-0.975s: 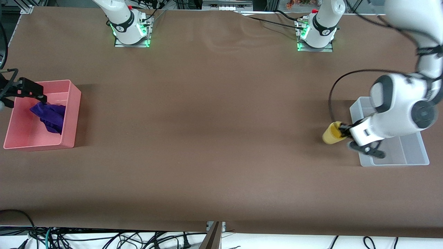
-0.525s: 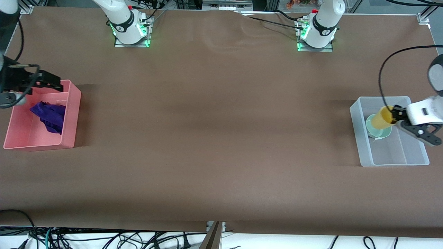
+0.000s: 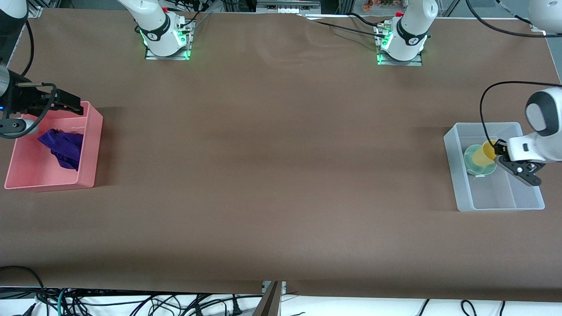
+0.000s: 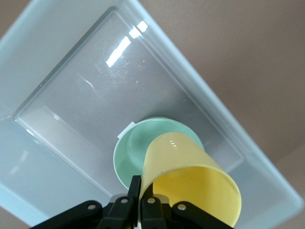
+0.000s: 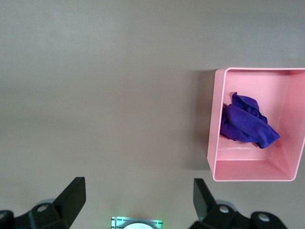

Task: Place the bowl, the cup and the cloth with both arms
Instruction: 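Lower the yellow cup into the green bowl and open the left gripper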

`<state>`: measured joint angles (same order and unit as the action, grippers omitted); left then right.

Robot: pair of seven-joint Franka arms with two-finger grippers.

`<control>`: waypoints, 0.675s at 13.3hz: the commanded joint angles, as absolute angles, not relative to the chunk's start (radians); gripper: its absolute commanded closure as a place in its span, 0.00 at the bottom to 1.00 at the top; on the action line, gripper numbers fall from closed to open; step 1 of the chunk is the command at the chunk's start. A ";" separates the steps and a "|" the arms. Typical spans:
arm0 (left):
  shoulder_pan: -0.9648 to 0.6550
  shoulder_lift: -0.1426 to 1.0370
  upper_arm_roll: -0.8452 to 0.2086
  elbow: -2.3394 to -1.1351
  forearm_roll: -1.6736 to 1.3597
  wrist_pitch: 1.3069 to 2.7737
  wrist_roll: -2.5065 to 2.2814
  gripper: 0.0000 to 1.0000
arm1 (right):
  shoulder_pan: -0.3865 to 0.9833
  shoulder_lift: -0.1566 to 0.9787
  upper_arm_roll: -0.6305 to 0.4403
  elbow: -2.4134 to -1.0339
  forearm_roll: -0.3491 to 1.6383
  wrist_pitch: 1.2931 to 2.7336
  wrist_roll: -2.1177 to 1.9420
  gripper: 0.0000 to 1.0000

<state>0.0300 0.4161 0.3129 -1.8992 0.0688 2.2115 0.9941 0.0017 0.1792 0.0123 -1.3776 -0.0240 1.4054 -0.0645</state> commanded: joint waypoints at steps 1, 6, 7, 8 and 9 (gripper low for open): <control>0.020 0.426 0.345 -1.945 0.101 2.279 1.017 0.71 | -0.006 0.196 0.006 -1.341 -0.034 1.384 -0.074 0.00; 0.018 0.333 0.342 -1.914 0.002 2.203 0.953 0.00 | -0.005 0.196 0.006 -1.341 -0.035 1.388 -0.074 0.00; 0.014 0.283 0.339 -1.913 -0.068 2.157 0.901 0.00 | -0.005 0.196 0.006 -1.341 -0.035 1.388 -0.074 0.00; 0.009 0.234 0.325 -1.913 -0.096 2.088 0.825 0.00 | -0.005 0.195 0.006 -1.341 -0.035 1.390 -0.074 0.00; 0.003 0.189 0.287 -1.910 -0.097 2.016 0.713 0.00 | -0.005 0.196 0.006 -1.339 -0.034 1.391 -0.074 0.00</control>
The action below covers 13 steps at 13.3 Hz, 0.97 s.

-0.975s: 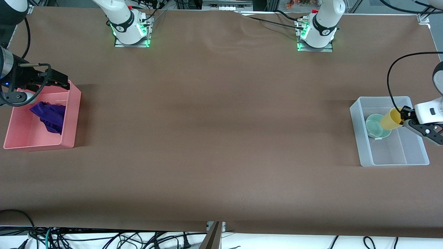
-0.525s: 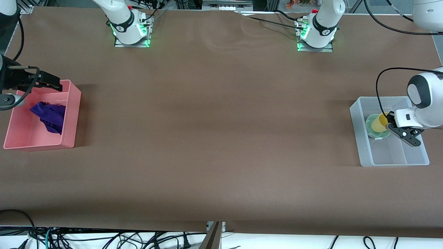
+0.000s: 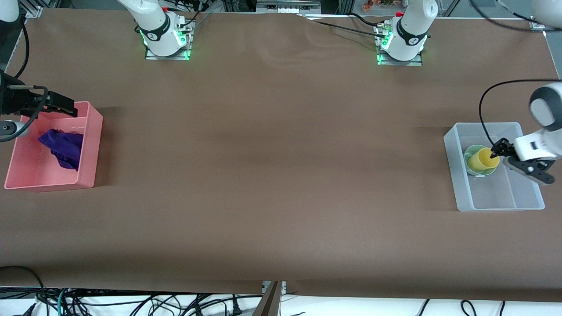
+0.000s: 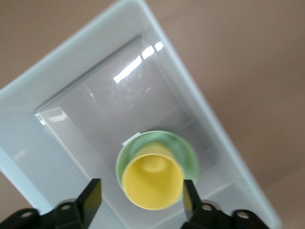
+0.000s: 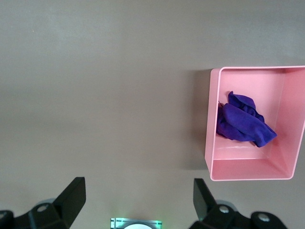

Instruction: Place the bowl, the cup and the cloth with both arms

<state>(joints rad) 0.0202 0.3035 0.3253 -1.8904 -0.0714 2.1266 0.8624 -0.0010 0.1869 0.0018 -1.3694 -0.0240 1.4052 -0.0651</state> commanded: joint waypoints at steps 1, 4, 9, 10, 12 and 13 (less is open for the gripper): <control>0.003 0.143 0.241 -1.902 -0.094 1.932 0.580 0.00 | -0.005 0.195 0.006 -1.339 -0.034 1.391 -0.074 0.00; 0.015 0.036 0.073 -1.885 -0.094 1.745 0.214 0.00 | -0.005 0.196 0.005 -1.341 -0.034 1.391 -0.074 0.00; -0.001 -0.048 -0.037 -1.685 -0.037 1.490 -0.006 0.00 | -0.006 0.195 0.003 -1.341 -0.034 1.391 -0.074 0.00; -0.009 -0.038 -0.037 -1.613 -0.014 1.429 -0.006 0.00 | -0.006 0.196 0.003 -1.341 -0.034 1.391 -0.074 0.00; -0.008 -0.025 -0.037 -1.545 0.006 1.378 -0.005 0.00 | -0.006 0.196 0.003 -1.341 -0.034 1.391 -0.074 0.00; -0.008 -0.022 -0.037 -1.543 0.009 1.378 -0.005 0.00 | -0.006 0.196 0.003 -1.341 -0.034 1.391 -0.074 0.00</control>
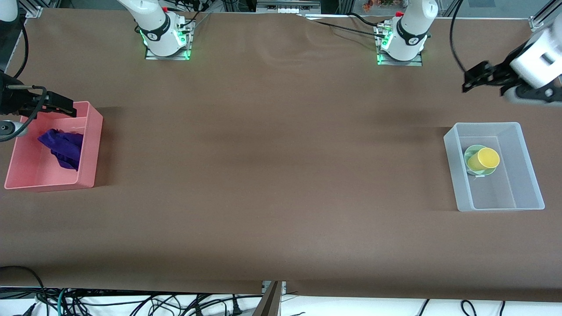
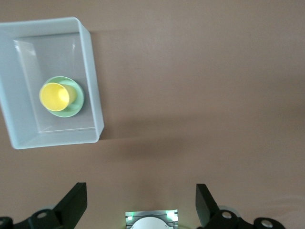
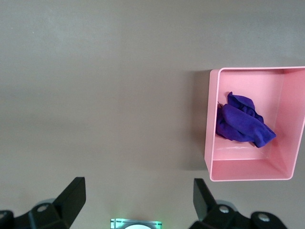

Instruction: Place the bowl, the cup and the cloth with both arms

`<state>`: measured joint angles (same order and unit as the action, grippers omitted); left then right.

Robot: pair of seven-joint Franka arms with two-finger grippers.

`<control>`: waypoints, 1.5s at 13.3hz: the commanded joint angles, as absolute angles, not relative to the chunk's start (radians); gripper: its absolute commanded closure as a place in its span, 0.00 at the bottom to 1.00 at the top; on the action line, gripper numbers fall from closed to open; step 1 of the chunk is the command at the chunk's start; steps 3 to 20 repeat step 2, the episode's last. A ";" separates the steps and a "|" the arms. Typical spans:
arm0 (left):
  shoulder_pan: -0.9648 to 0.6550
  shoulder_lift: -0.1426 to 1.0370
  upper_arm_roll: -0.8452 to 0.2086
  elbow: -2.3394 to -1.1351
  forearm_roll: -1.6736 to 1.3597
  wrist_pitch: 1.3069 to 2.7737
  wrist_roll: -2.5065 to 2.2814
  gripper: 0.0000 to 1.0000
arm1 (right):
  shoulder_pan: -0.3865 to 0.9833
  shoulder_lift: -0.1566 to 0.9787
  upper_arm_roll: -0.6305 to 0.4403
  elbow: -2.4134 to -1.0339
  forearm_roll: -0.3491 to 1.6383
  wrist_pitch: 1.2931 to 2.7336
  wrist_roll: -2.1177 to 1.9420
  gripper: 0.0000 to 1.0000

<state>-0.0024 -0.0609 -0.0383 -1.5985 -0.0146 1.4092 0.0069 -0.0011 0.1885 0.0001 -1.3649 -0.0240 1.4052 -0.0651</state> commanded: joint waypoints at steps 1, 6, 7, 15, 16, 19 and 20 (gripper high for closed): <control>-0.009 -0.020 -0.037 -1.543 0.009 1.378 -0.005 0.00 | -0.006 0.196 0.003 -1.341 -0.034 1.391 -0.074 0.00; -0.011 -0.017 -0.037 -1.543 0.009 1.379 -0.006 0.00 | -0.006 0.196 0.003 -1.339 -0.034 1.391 -0.074 0.00; -0.011 -0.017 -0.037 -1.543 0.009 1.379 -0.006 0.00 | -0.006 0.196 0.003 -1.339 -0.034 1.391 -0.074 0.00; -0.011 -0.017 -0.037 -1.543 0.009 1.379 -0.006 0.00 | -0.006 0.196 0.003 -1.339 -0.034 1.391 -0.074 0.00; -0.011 -0.017 -0.037 -1.543 0.009 1.379 -0.006 0.00 | -0.006 0.196 0.003 -1.339 -0.034 1.391 -0.074 0.00; -0.011 -0.017 -0.037 -1.543 0.009 1.379 -0.006 0.00 | -0.006 0.196 0.003 -1.339 -0.034 1.391 -0.074 0.00; -0.011 -0.017 -0.037 -1.543 0.009 1.379 -0.006 0.00 | -0.006 0.196 0.003 -1.339 -0.034 1.391 -0.074 0.00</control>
